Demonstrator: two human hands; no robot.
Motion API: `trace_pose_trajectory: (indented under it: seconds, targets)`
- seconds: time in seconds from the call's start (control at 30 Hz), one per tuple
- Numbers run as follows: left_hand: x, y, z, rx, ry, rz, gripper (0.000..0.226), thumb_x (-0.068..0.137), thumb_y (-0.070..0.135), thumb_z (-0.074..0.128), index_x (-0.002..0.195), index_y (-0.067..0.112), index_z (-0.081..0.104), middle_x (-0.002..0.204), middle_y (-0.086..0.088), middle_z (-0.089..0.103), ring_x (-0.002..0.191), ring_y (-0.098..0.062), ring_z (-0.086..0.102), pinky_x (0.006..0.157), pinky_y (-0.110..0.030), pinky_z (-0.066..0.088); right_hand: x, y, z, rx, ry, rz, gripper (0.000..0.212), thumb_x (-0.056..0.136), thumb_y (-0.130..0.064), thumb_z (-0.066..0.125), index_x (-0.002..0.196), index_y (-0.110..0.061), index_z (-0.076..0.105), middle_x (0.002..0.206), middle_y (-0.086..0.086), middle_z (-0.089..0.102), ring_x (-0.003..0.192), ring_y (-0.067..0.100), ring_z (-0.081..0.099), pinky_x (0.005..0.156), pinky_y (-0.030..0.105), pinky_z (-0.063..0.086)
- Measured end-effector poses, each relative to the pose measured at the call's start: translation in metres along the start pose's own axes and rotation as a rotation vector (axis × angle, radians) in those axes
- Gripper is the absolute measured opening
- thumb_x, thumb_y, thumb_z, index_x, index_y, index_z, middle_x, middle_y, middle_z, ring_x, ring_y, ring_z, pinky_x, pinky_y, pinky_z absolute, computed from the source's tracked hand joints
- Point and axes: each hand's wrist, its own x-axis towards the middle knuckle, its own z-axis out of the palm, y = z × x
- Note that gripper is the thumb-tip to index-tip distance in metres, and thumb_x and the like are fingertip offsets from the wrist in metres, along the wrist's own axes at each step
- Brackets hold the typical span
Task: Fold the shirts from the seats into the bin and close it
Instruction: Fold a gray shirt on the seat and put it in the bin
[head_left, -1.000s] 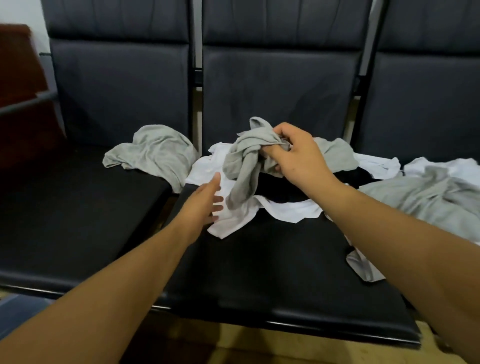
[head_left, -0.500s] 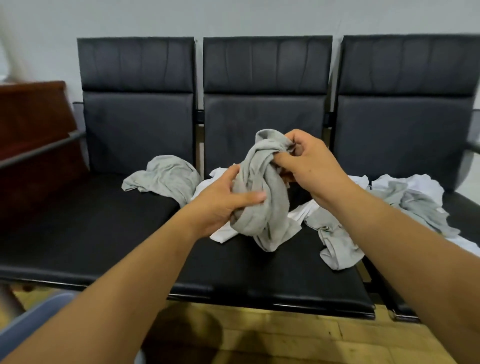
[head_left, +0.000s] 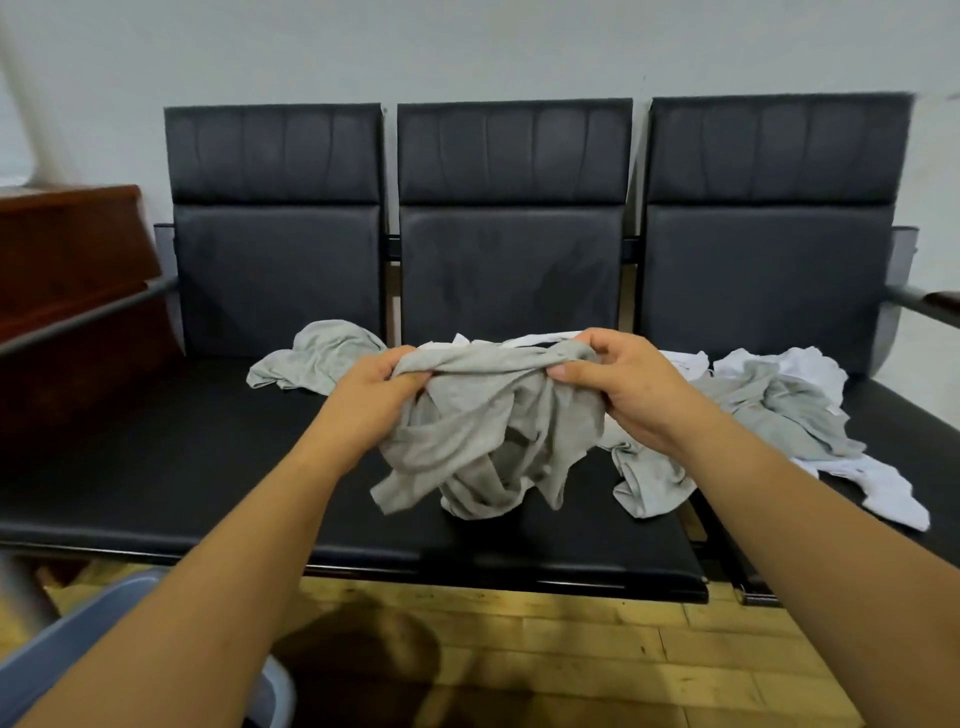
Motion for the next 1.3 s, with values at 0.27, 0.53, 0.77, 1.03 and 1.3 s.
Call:
trace_pose_trajectory:
  seconds: [0.27, 0.53, 0.77, 1.03, 1.3]
  targets:
    - [0.004, 0.018, 0.011, -0.407, 0.167, -0.238, 0.02, 0.098, 0.028, 0.059, 0.103, 0.02, 0.076, 0.106, -0.003, 0.076, 0.105, -0.022, 0.07, 0.091, -0.04, 0.057, -0.002, -0.003, -0.008, -0.124, -0.157, 0.185, 0.018, 0.078, -0.016, 0.082, 0.08, -0.015, 0.064, 0.081, 0.003, 0.071, 0.08, 0.019, 0.07, 0.07, 0.032, 0.057]
    - [-0.002, 0.009, 0.013, -0.572, 0.018, -0.512, 0.03, 0.091, 0.028, 0.067, 0.112, 0.007, 0.073, 0.108, -0.014, 0.075, 0.096, -0.028, 0.074, 0.087, -0.042, 0.059, -0.006, -0.006, -0.01, -0.568, -0.384, 0.165, 0.08, 0.067, -0.044, 0.088, 0.134, -0.055, 0.046, 0.121, -0.014, 0.06, 0.094, -0.003, 0.063, 0.079, 0.02, 0.052]
    - [-0.003, 0.016, 0.025, -0.632, -0.097, -0.486, 0.032, 0.097, 0.023, 0.056, 0.117, 0.002, 0.068, 0.112, -0.018, 0.073, 0.099, -0.029, 0.072, 0.09, -0.041, 0.059, -0.011, 0.003, 0.055, -0.412, -0.433, 0.08, 0.017, 0.082, -0.029, 0.081, 0.096, -0.02, 0.074, 0.092, -0.007, 0.077, 0.087, 0.006, 0.072, 0.074, 0.02, 0.055]
    - [-0.016, -0.03, 0.021, -0.336, -0.64, -0.391, 0.079, 0.067, 0.06, 0.084, 0.13, 0.017, 0.064, 0.135, -0.014, 0.063, 0.127, -0.031, 0.058, 0.113, -0.05, 0.041, 0.005, -0.021, 0.046, 0.396, -0.137, 0.161, 0.028, 0.088, -0.013, 0.07, 0.111, 0.004, 0.067, 0.106, 0.019, 0.071, 0.1, 0.03, 0.07, 0.087, 0.041, 0.059]
    - [-0.019, -0.003, 0.021, -0.608, -0.316, -0.388, 0.043, 0.084, 0.023, 0.071, 0.123, 0.008, 0.066, 0.12, -0.015, 0.071, 0.112, -0.03, 0.068, 0.096, -0.044, 0.052, 0.014, 0.005, 0.015, 0.409, 0.008, 0.43, 0.047, 0.084, -0.045, 0.07, 0.112, -0.008, 0.068, 0.112, 0.009, 0.071, 0.096, 0.022, 0.069, 0.078, 0.037, 0.059]
